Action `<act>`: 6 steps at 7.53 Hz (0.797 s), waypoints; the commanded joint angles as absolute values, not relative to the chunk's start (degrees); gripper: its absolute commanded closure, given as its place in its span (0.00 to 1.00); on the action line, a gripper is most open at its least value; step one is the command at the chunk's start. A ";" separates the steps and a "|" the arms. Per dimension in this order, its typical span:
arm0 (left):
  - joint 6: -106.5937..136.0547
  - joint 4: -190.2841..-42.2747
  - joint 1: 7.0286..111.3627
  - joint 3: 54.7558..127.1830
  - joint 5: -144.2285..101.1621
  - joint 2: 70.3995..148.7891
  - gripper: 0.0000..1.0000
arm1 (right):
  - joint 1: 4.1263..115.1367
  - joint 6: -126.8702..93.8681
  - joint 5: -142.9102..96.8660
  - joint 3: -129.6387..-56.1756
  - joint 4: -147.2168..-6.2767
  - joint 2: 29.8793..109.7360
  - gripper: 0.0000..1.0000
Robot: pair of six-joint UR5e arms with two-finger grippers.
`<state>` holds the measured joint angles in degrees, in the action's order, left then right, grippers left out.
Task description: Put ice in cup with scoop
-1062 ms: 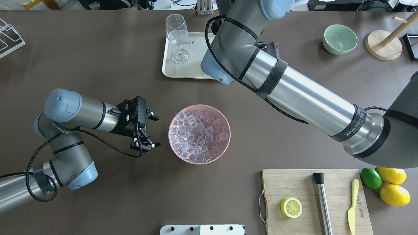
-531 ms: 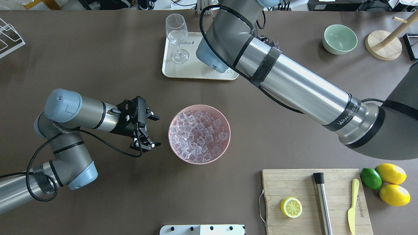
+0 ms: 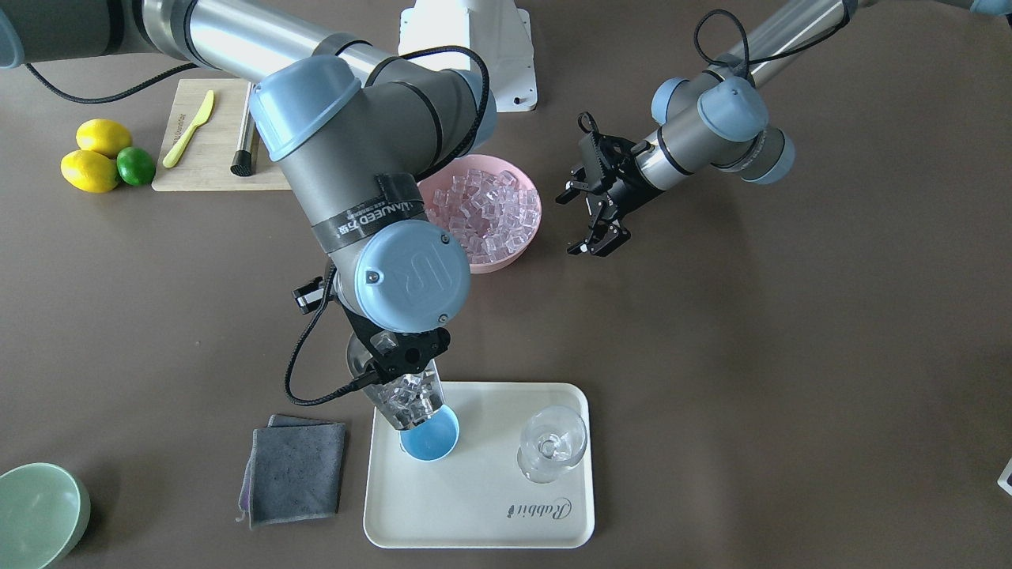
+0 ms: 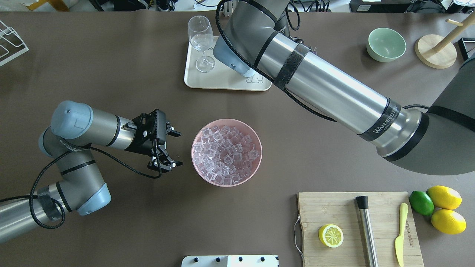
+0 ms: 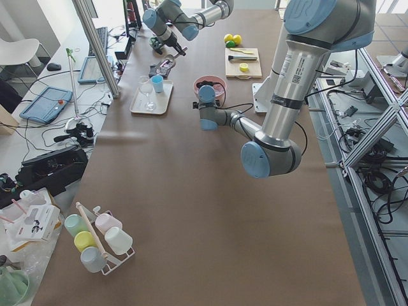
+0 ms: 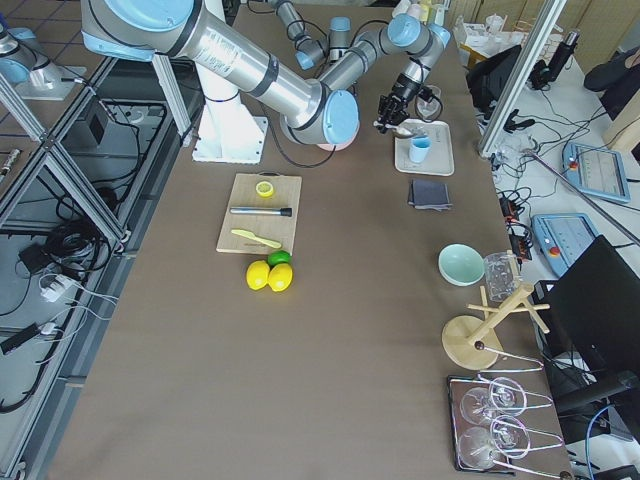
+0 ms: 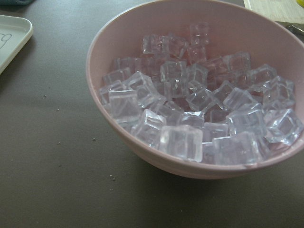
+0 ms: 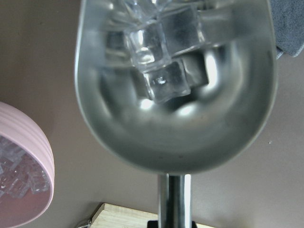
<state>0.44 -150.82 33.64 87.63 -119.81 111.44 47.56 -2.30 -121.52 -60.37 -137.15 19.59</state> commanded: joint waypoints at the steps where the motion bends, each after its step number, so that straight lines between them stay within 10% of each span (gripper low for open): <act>1: 0.44 -150.91 33.66 87.63 -119.71 111.44 0.02 | 47.55 0.16 -121.20 -59.86 -139.83 18.98 1.00; 6: 0.44 -150.91 33.66 87.54 -119.71 111.45 0.02 | 47.55 3.95 -119.10 -59.85 -143.61 17.40 1.00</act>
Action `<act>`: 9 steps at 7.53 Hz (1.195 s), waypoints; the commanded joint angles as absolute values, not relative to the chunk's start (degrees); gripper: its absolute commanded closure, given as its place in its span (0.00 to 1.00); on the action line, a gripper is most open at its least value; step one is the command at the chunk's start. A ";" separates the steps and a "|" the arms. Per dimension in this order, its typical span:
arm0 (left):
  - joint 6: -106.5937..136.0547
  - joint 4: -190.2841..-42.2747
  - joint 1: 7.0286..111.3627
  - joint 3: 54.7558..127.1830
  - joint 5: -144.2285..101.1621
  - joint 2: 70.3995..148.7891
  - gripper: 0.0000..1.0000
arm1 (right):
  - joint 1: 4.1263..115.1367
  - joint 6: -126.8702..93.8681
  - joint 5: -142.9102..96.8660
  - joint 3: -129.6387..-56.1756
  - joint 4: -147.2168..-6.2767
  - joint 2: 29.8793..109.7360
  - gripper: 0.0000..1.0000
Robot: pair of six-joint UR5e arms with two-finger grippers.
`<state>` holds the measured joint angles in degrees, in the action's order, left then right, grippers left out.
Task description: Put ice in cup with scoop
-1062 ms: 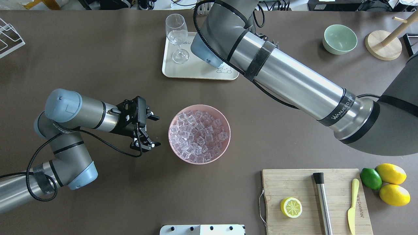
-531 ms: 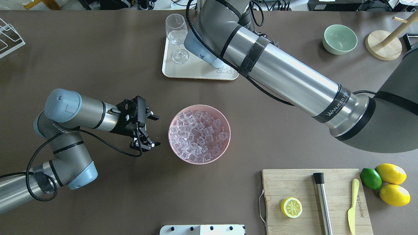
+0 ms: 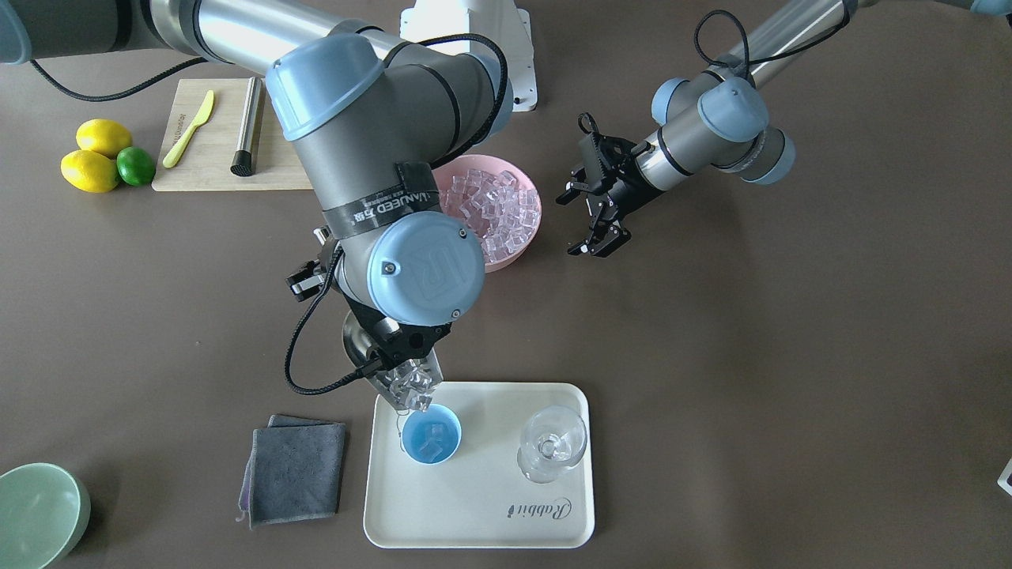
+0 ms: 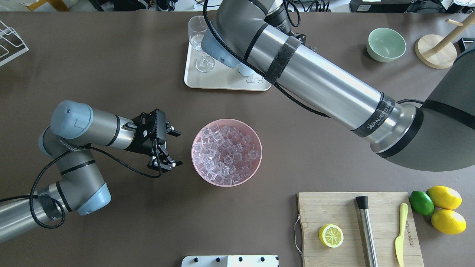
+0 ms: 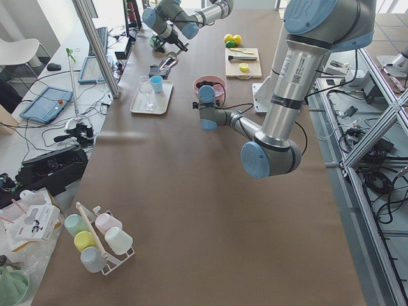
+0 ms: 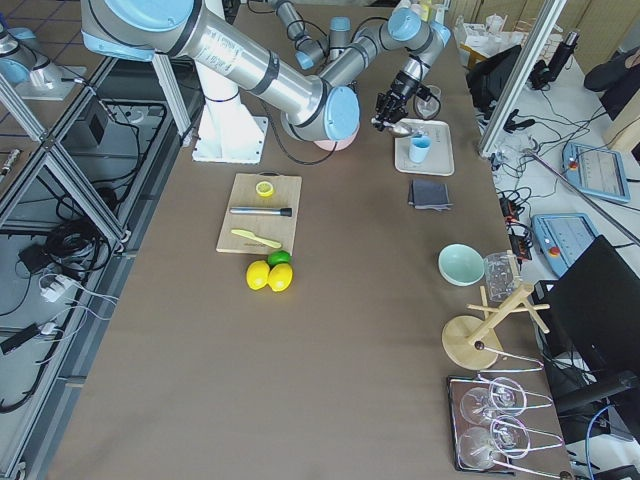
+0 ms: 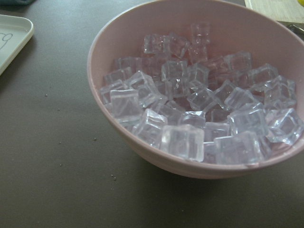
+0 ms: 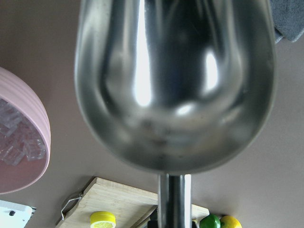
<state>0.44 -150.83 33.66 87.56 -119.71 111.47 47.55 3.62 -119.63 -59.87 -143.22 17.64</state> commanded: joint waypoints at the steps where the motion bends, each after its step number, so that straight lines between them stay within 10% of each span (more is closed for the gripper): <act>1: 0.44 -150.91 33.66 87.54 -119.71 111.45 0.02 | 47.55 4.22 -119.09 -59.85 -143.61 17.40 1.00; 9: 0.44 -150.82 34.45 87.63 -119.79 110.92 0.02 | 50.08 4.05 -119.88 -72.99 -141.43 26.16 1.00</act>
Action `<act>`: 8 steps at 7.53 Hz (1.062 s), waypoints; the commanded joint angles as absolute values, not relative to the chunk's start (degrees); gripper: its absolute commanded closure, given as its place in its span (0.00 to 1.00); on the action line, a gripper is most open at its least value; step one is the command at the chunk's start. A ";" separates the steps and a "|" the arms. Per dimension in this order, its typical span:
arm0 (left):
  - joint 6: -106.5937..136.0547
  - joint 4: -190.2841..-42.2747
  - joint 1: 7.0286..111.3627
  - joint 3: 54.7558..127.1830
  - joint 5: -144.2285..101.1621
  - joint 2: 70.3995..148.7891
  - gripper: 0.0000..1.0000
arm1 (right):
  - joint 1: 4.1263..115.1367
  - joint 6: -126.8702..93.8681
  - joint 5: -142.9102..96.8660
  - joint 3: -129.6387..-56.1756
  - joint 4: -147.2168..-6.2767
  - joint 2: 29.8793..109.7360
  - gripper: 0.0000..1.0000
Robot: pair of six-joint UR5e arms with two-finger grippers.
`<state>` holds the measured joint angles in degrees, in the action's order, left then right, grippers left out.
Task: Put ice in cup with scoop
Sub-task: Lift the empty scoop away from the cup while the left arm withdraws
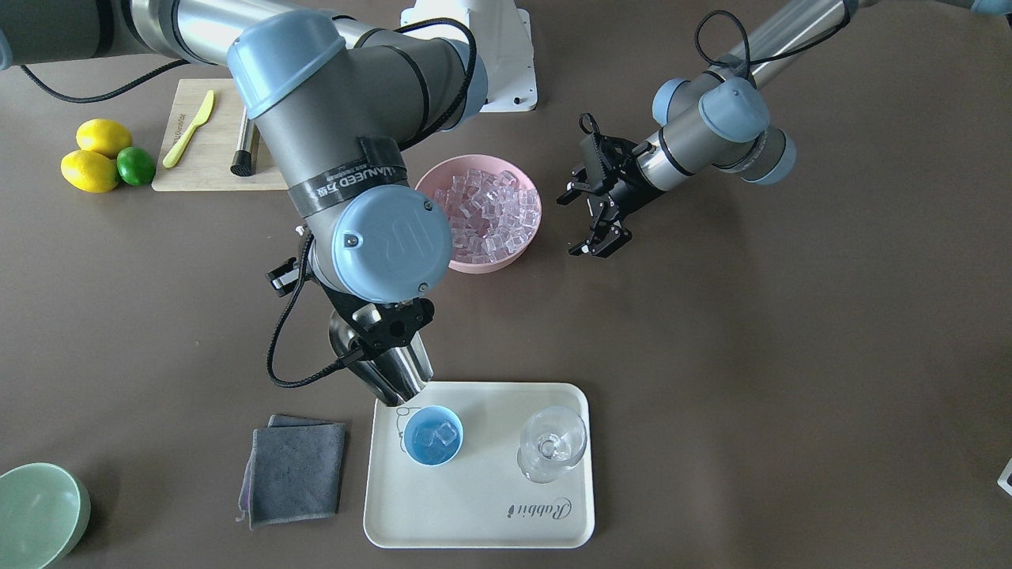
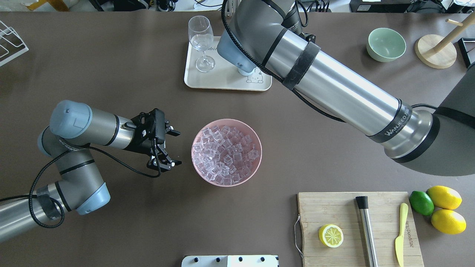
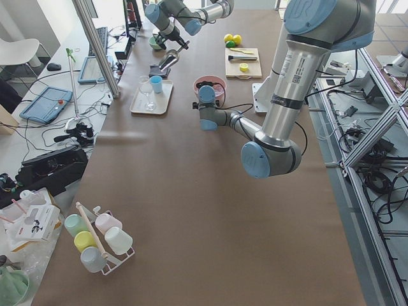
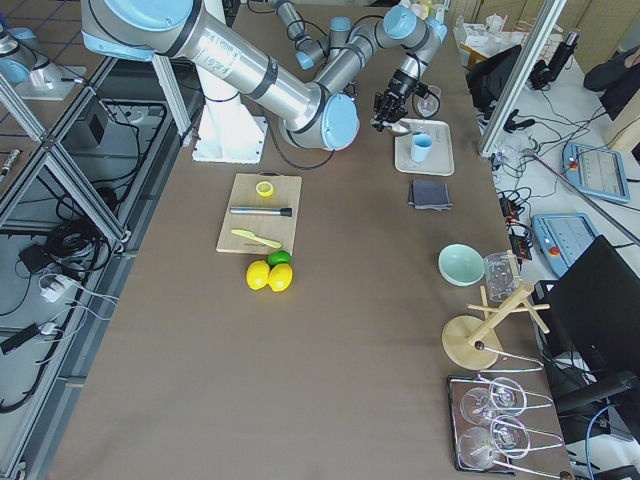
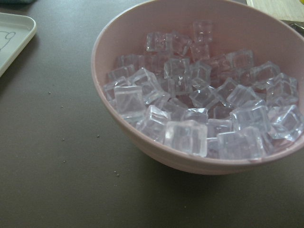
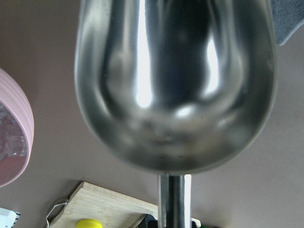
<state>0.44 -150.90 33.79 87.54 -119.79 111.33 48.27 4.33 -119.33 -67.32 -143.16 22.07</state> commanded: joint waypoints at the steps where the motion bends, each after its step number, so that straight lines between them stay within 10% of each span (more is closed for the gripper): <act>1: 0.44 -149.86 37.41 88.50 -120.06 109.09 0.02 | 51.23 4.04 -120.06 -79.74 -141.16 30.80 1.00; 4: 0.44 -131.28 43.56 102.70 -120.24 98.82 0.01 | 55.62 0.11 -119.97 -108.46 -138.97 51.78 1.00; 8: 0.44 -114.36 55.35 105.89 -120.23 93.10 0.02 | 57.31 -20.79 -128.08 -114.52 -134.83 62.30 1.00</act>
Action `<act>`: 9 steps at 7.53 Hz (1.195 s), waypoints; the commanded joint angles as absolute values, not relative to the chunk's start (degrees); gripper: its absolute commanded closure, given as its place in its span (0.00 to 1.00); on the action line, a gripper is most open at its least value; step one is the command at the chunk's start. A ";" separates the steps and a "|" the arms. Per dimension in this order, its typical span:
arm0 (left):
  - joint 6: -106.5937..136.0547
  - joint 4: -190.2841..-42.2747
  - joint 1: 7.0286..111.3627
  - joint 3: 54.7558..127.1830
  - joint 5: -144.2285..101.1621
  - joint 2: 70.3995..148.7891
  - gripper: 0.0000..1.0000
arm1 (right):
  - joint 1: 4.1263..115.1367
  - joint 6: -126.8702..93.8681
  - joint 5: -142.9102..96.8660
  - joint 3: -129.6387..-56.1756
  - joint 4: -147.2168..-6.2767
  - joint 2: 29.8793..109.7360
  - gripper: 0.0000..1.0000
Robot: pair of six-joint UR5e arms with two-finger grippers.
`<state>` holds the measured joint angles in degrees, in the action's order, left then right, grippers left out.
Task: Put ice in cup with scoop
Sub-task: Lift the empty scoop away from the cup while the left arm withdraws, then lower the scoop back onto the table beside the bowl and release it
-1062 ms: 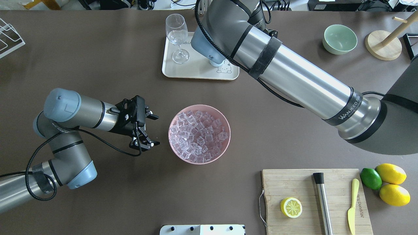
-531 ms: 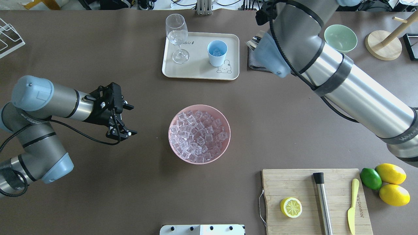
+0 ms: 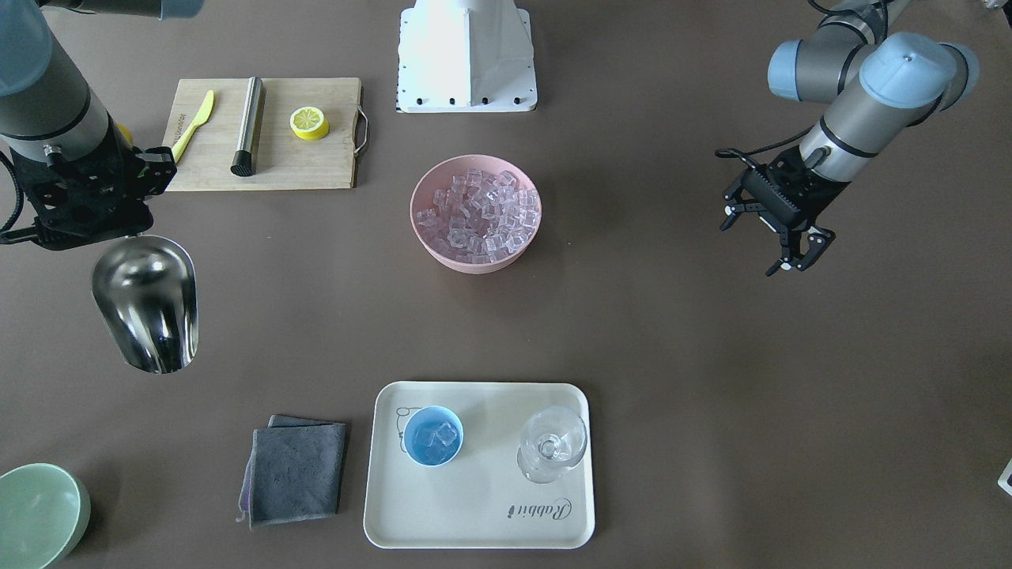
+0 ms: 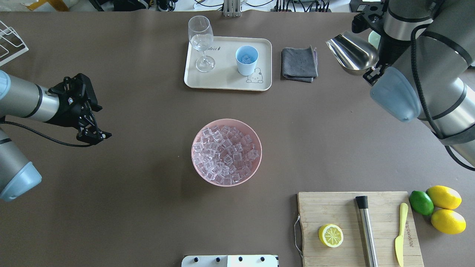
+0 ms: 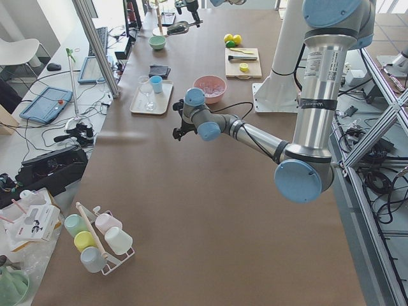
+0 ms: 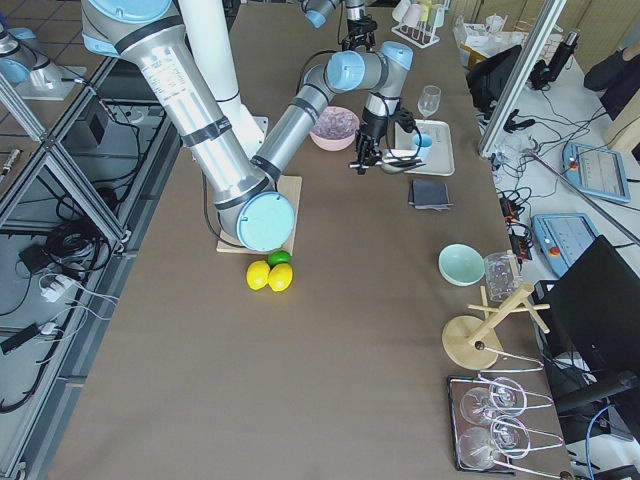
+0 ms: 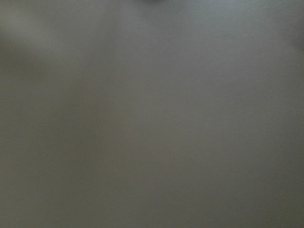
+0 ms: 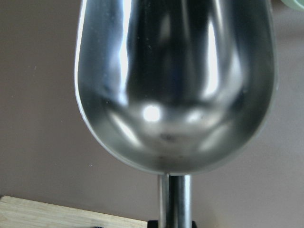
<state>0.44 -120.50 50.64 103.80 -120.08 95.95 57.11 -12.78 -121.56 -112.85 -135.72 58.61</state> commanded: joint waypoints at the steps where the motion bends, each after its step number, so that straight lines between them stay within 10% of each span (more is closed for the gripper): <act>1: 0.44 -114.35 58.33 107.21 -120.50 89.25 0.02 | 56.70 -27.18 -131.80 -114.35 -126.91 66.84 1.00; 3: 0.44 -109.20 65.44 106.70 -123.20 88.16 0.02 | 51.97 -43.95 -137.19 -111.29 -100.32 78.18 1.00; 9: 0.44 -102.22 85.65 95.48 -142.00 83.33 0.02 | 40.80 -57.90 -132.11 -110.39 -91.35 81.90 1.00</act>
